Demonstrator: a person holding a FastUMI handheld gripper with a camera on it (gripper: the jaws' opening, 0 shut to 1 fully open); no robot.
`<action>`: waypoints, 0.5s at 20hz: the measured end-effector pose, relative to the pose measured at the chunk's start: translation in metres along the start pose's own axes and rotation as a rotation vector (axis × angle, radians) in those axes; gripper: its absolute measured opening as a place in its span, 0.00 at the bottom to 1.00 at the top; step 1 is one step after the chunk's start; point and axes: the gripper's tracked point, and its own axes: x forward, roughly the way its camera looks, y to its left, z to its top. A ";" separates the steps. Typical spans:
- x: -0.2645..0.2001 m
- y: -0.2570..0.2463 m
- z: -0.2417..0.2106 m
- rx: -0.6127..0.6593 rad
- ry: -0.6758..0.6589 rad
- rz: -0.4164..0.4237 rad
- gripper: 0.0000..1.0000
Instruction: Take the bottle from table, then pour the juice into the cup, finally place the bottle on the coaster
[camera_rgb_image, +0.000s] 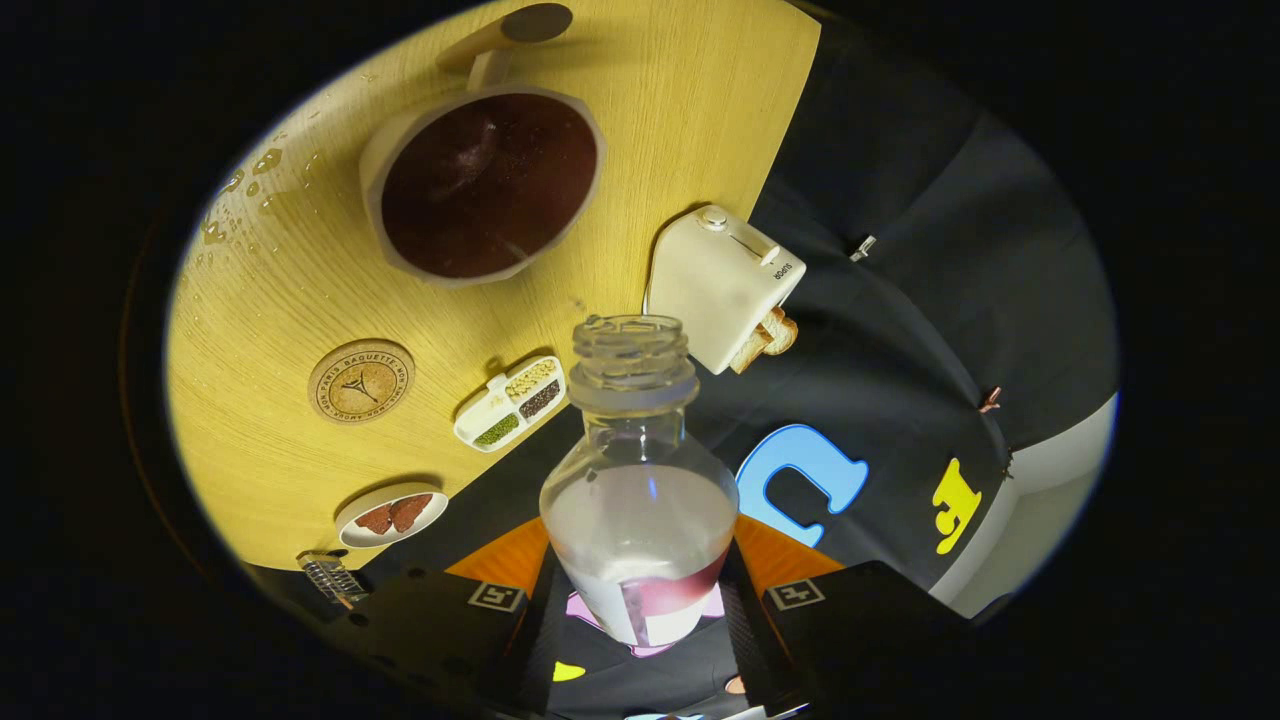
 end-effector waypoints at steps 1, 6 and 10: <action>-0.001 0.001 -0.001 0.006 0.001 0.001 0.72; -0.003 0.011 0.000 0.056 0.011 0.010 0.72; -0.010 0.024 0.008 0.131 0.005 0.016 0.72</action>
